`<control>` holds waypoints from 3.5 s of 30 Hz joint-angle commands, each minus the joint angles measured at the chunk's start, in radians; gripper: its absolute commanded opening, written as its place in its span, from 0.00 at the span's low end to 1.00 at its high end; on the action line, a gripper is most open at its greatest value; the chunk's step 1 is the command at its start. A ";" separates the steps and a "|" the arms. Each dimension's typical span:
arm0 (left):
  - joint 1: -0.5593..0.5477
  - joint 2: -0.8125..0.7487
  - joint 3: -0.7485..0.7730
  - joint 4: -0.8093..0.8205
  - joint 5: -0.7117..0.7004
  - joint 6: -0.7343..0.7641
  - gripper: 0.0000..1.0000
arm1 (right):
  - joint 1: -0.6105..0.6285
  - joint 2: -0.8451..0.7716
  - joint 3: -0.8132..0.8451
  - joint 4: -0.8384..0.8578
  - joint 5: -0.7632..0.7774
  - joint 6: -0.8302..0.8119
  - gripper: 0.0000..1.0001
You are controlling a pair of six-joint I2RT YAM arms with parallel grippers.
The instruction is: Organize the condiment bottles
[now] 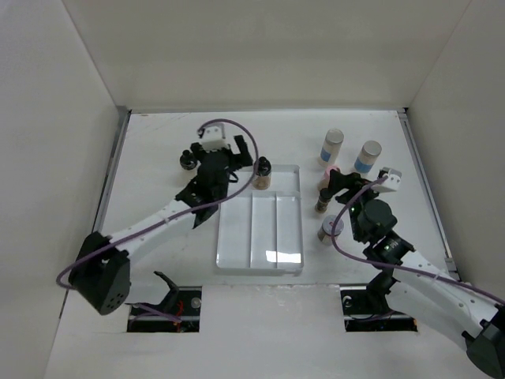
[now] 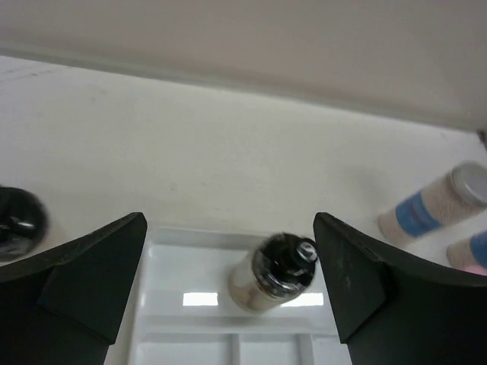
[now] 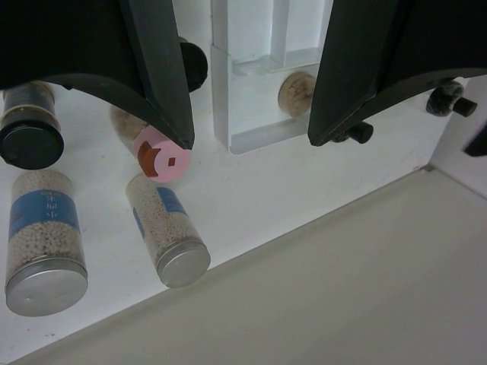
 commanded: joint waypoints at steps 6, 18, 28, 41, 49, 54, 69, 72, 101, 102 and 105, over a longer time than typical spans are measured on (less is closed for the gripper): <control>0.266 -0.091 -0.129 -0.166 0.023 -0.092 0.92 | 0.007 0.031 0.022 0.029 -0.041 -0.003 0.69; 0.398 0.152 -0.006 -0.128 0.033 -0.081 0.90 | 0.015 0.103 0.032 0.056 -0.086 -0.005 0.72; 0.446 0.261 0.045 -0.094 0.060 -0.078 0.58 | 0.020 0.125 0.034 0.067 -0.092 -0.005 0.72; 0.138 -0.130 -0.116 -0.070 -0.046 -0.060 0.37 | 0.024 0.129 0.038 0.064 -0.092 -0.008 0.72; 0.014 -0.015 -0.089 -0.007 -0.046 -0.060 0.37 | 0.027 0.122 0.037 0.064 -0.092 -0.011 0.72; 0.025 0.072 -0.066 0.019 -0.052 -0.054 0.37 | 0.027 0.111 0.034 0.058 -0.092 -0.013 0.72; 0.018 0.212 -0.132 0.187 -0.106 0.000 0.75 | -0.064 0.172 0.055 -0.025 -0.012 -0.016 0.85; 0.013 0.138 -0.162 0.191 -0.095 -0.009 0.89 | -0.114 0.238 0.121 -0.127 -0.012 -0.020 0.88; -0.090 -0.552 -0.664 0.271 -0.059 -0.115 0.96 | -0.292 0.749 0.543 -0.479 -0.255 -0.045 0.70; -0.096 -0.546 -0.664 0.275 -0.057 -0.115 0.96 | -0.295 0.754 0.545 -0.476 -0.256 -0.043 0.67; -0.113 -0.534 -0.667 0.295 -0.075 -0.120 0.96 | -0.310 0.755 0.555 -0.468 -0.258 -0.051 0.50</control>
